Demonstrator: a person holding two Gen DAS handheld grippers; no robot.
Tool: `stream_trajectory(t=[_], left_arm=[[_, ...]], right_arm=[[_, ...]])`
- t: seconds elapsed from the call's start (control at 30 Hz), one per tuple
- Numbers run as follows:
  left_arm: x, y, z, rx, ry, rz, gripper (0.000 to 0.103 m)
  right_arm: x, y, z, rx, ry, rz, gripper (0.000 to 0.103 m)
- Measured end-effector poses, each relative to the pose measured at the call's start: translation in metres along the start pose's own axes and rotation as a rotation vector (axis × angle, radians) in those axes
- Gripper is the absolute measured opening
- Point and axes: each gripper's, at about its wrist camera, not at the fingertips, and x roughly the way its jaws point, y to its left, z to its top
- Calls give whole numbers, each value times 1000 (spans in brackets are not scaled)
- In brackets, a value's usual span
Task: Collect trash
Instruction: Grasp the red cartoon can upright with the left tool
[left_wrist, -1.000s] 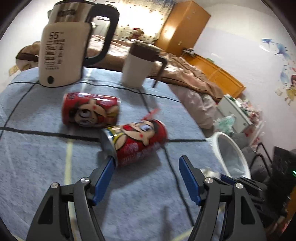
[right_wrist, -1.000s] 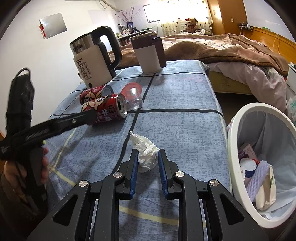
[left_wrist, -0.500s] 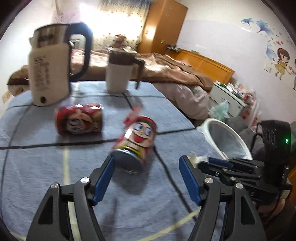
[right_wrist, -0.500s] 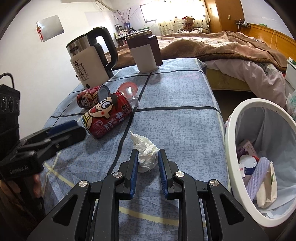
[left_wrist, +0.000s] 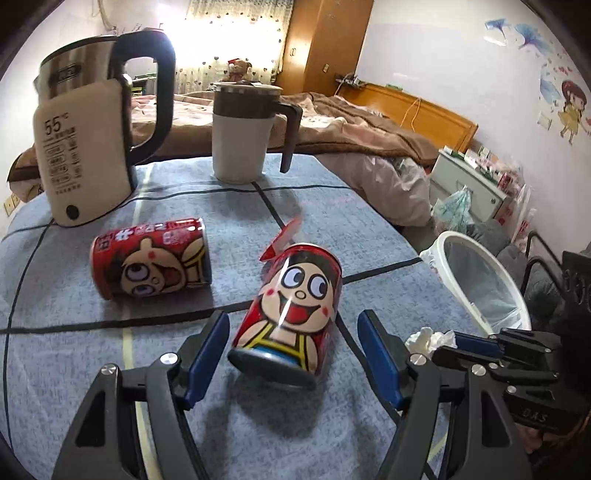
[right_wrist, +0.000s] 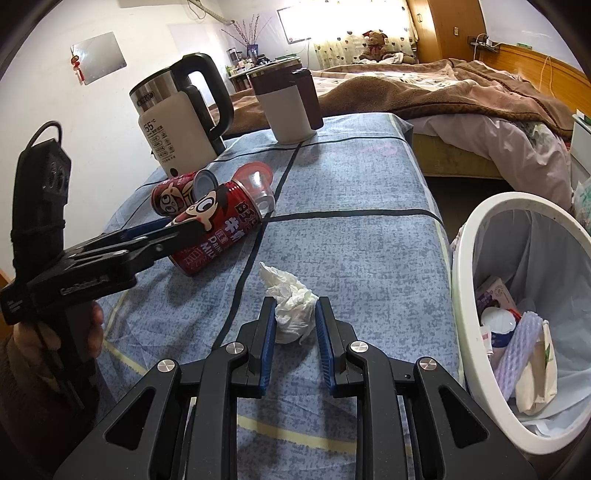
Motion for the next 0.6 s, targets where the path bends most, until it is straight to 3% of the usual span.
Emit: stream_trajectory(t=[0.47,0.6], left_arm=[[24,-5,4,-4,69,38,74],[26,-4,5,-15,70,44,65]], right_arm=[[0,-2,2,5,-2,13,22],[1,-3,2,8,-1,16,22]])
